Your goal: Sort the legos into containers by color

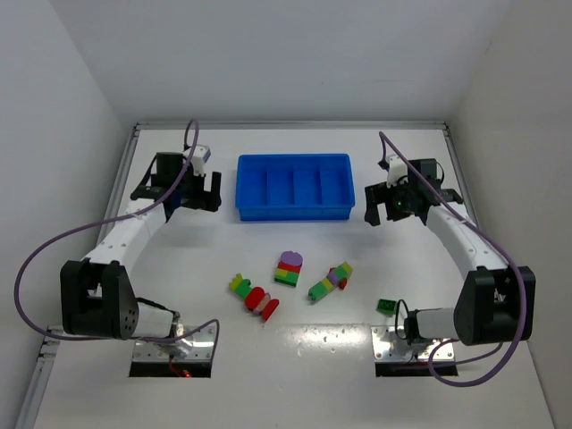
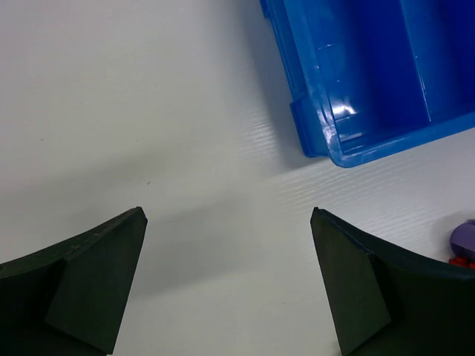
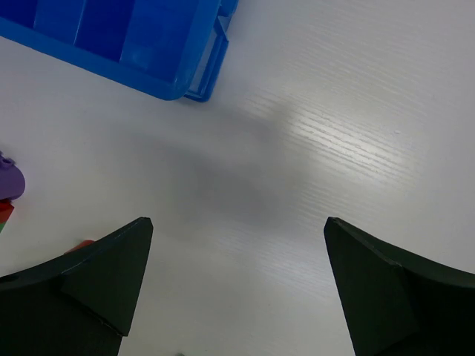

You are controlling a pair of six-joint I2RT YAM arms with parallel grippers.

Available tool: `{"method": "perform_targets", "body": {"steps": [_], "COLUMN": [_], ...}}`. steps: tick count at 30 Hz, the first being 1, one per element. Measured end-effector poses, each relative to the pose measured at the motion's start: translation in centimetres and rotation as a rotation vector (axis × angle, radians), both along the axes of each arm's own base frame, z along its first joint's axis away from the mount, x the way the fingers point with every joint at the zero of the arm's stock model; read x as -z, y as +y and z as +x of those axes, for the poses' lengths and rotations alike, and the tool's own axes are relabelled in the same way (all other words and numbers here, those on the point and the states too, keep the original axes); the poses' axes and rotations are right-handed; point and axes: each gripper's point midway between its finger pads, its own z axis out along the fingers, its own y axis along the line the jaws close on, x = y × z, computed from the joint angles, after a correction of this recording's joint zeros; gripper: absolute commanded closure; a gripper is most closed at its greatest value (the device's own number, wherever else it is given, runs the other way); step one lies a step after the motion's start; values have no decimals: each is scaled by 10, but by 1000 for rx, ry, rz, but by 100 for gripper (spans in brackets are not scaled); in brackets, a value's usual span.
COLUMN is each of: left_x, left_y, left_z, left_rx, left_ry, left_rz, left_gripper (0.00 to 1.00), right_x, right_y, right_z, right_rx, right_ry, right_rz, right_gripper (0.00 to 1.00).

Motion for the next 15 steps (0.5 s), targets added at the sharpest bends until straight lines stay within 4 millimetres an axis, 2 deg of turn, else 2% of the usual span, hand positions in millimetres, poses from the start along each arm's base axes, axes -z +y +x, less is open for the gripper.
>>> {"method": "perform_targets", "body": {"steps": [10,15], "left_x": [-1,-9], "left_y": [-1,-11], "left_z": [0,0], "left_rx": [9,77], "left_ry": [-1,-13], "left_rz": [-2,-21], "left_gripper": [0,2], "right_x": [0,0], "right_y": [0,-4], "right_z": [0,1], "right_rx": [0,17], "right_ry": [0,0], "right_rz": [0,1], "right_gripper": [0,0]}}
